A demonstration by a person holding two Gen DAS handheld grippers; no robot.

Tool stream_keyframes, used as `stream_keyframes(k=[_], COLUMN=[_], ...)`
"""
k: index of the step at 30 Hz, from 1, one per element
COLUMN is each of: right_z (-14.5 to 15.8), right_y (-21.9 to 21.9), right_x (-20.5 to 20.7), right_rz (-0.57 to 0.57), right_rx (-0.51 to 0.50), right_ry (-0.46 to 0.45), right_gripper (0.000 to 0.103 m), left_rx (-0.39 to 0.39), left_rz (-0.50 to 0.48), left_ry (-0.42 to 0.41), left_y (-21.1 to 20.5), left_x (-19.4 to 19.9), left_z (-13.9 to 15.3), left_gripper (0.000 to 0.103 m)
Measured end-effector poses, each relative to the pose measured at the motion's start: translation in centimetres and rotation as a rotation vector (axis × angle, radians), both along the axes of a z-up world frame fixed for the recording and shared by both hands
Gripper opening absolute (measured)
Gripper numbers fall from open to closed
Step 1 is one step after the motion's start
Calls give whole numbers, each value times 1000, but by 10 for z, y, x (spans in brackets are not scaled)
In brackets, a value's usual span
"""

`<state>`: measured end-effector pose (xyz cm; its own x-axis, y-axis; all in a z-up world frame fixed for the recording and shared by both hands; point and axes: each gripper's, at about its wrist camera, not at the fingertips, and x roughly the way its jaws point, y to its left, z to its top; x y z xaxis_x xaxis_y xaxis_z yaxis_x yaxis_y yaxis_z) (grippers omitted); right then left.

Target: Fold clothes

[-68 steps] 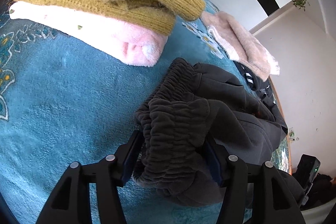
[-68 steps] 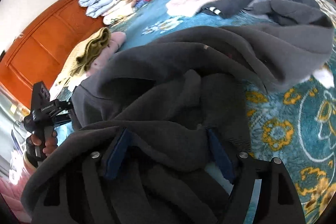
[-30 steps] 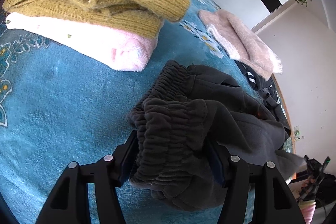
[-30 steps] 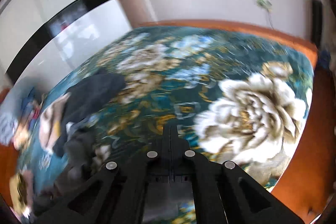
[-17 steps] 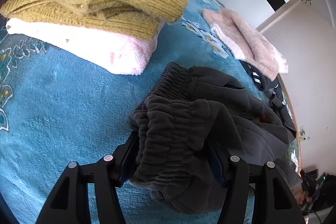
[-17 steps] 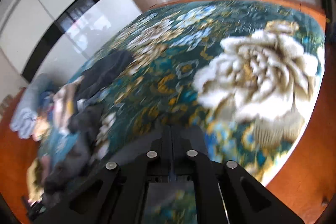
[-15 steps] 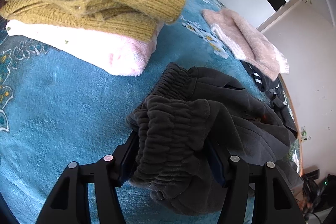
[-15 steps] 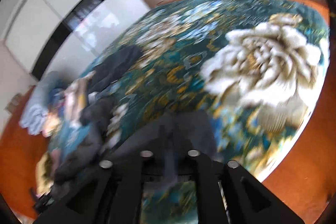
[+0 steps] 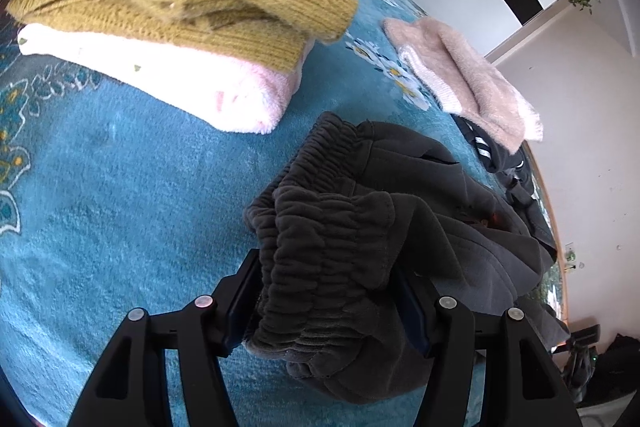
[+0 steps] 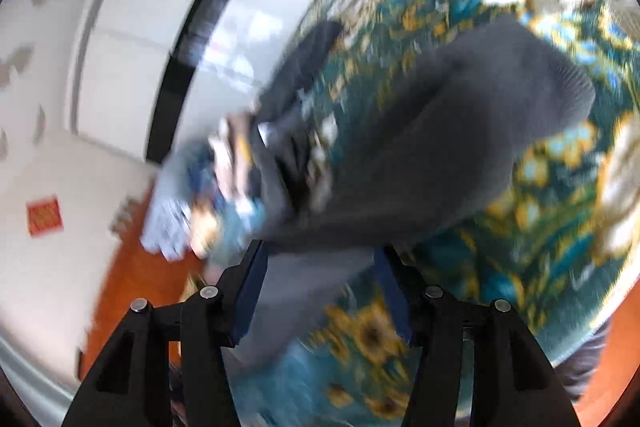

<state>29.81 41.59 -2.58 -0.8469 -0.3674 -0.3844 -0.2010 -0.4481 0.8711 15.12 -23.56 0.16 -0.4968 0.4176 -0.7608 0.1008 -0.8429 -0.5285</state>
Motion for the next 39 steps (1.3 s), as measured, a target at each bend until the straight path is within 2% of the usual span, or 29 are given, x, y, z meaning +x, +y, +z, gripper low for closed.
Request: stream_keyframes(k=[1,2,3,5,7,9,11,13,15,17,18,20,22,25,27,28,29,31,33,34,37,39], right_z=[3,11,19,35,51,68,111,149,160,144,125,89,55,27,37,41,47,77,99,108,128,129], right_y=[4,4,4,4,4,3,-9,-15,-7,8,16,28,39,40,31,26,21,-3,-22,-30,-59,-84], right_x=[0,2,4,9,13,18,30,29,6,-32,-56,-84,-108,-119,-114,-111,-108,-92,-83,-84,-101,-128], right_rz=[-30,-55,-79,-129,-178,-226,-238,-244,-216,-190,-177,-179,-178,-175,-149,-137,-125,-113,-88,-64,69,174], right_rx=[-17,10,36,89,143,200,331,447,499,487,469,439,406,364,421,449,485,701,842,881,947,1002], right_ry=[10,2,-6,-22,-38,-53,-61,-108,-159,-241,-305,-400,-475,-510,-501,-496,-490,-447,-414,-399,-308,-267], right_gripper=[44,15,7,5,4,4,4,5,5,5,5,10,11,11,14,22,38,58,59,59,62,63], left_rx=[5,9,14,26,42,54,59,60,48,41,43,50,49,32,46,47,37,-5,-49,-80,-183,-234], left_rz=[-2,-3,-5,-9,-17,-44,-98,-142,-161,-159,-162,-171,-177,-174,-173,-171,-167,-165,-164,-163,-170,-190], left_ry=[2,6,11,23,38,56,76,75,58,43,40,41,47,77,101,114,125,119,107,96,73,72], left_y=[-1,-1,-1,-2,-4,-4,0,5,13,17,16,12,6,-6,-13,-15,-15,-7,1,8,34,51], left_x=[1,2,3,5,8,12,15,13,9,6,6,9,12,18,20,19,15,0,-17,-27,-54,-67], left_z=[0,0,1,2,4,9,16,17,13,7,7,9,13,24,33,37,41,38,34,31,28,31], left_gripper=[65,65,65,63,55,52,51,51,51,53,53,55,65,75,81,86,87,89,89,89,89,89])
